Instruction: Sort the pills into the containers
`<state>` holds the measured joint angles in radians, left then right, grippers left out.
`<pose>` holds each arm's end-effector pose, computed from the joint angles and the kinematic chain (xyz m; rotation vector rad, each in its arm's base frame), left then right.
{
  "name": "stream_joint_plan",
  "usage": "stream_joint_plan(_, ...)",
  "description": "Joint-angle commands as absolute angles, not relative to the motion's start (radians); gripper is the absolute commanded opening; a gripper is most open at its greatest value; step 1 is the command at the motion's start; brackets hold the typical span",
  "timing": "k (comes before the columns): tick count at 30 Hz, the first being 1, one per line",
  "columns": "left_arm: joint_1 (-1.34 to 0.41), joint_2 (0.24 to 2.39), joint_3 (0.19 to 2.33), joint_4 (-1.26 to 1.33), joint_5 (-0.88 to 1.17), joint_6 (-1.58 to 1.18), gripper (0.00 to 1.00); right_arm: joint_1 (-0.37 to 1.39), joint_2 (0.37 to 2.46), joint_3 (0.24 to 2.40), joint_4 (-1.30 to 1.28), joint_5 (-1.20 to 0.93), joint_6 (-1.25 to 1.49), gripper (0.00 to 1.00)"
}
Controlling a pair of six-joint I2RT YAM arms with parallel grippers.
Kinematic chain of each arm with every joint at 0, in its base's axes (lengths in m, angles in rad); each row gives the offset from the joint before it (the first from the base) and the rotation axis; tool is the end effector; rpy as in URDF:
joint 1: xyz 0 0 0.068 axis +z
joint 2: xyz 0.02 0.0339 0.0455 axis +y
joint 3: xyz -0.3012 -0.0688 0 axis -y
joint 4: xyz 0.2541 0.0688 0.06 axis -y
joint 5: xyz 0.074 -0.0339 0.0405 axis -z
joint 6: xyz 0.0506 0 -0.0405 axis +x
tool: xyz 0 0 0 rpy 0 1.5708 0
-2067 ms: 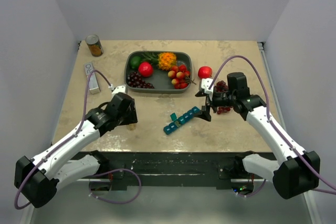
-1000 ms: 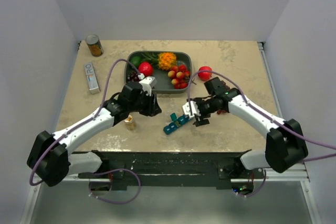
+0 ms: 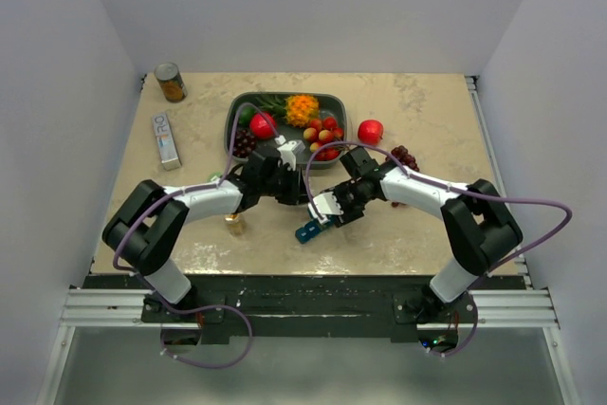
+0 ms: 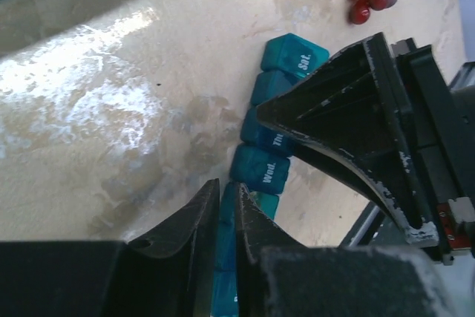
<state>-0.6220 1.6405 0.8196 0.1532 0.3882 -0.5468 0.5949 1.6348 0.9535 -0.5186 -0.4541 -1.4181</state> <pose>0.2757 -0.2212 0.1941 0.3175 2.3795 -1.0312 0.2507 0.1964 0.1893 -2.2598 1.2968 0.3558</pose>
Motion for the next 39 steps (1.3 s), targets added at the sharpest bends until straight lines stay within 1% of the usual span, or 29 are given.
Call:
stream_joint_plan(1,-0.617,1.643,0.792,0.291,0.466,-0.595,0.17,0.598,1.638,0.953,-0.492,-0.445,-1.434,0.53)
stream_joint_plan(6,-0.617,1.654,0.781,0.302,0.491,-0.601,0.16,0.600,1.655,0.953,-0.495,-0.442,-1.434,0.50)
stream_joint_plan(11,-0.617,1.646,0.775,0.299,0.488,-0.598,0.15,0.603,1.664,0.948,-0.499,-0.440,-1.436,0.52)
stream_joint_plan(14,-0.617,1.637,0.775,0.293,0.477,-0.598,0.15,0.603,1.667,0.948,-0.497,-0.442,-1.436,0.51)
stream_joint_plan(16,-0.618,1.625,0.773,0.276,0.443,-0.600,0.15,0.604,1.669,0.948,-0.502,-0.443,-1.434,0.49)
stream_joint_plan(20,-0.611,1.559,0.746,0.281,0.341,-0.618,0.19,0.604,1.669,0.946,-0.505,-0.445,-1.433,0.46)
stream_joint_plan(26,-0.600,1.509,0.727,0.282,0.278,-0.632,0.20,0.604,1.672,0.948,-0.505,-0.446,-1.433,0.42)
stream_joint_plan(35,-0.598,1.606,0.776,0.193,0.239,-0.588,0.18,0.606,1.675,0.946,-0.506,-0.448,-1.431,0.38)
stream_joint_plan(39,-0.598,1.638,0.782,0.215,0.282,-0.580,0.16,0.606,1.678,0.946,-0.508,-0.449,-1.433,0.36)
